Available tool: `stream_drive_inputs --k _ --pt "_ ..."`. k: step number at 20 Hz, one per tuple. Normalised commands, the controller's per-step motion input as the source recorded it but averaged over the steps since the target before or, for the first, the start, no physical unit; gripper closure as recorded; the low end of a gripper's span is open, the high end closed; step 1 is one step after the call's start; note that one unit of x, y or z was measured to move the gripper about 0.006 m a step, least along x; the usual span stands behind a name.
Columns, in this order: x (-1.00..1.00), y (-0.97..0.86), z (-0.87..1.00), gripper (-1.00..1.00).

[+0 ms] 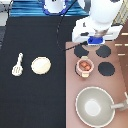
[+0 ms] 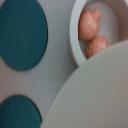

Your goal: Take the lid off the pot, put the pot on the plate, and use the tool to push the pot to the front of the table.

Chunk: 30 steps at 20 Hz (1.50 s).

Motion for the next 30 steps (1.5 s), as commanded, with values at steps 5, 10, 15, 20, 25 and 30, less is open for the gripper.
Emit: stream_drive_inputs --k 5,10,15,20,25,30 --pt "-1.0 -0.19 -0.53 1.0" --pt "-0.82 -0.17 -0.82 1.0" --pt "-0.51 -0.1 -0.63 1.0" --pt "-0.22 -0.02 -0.61 1.0" --pt "-0.06 0.04 -0.66 1.0" --pt "0.0 0.04 -0.39 1.0"
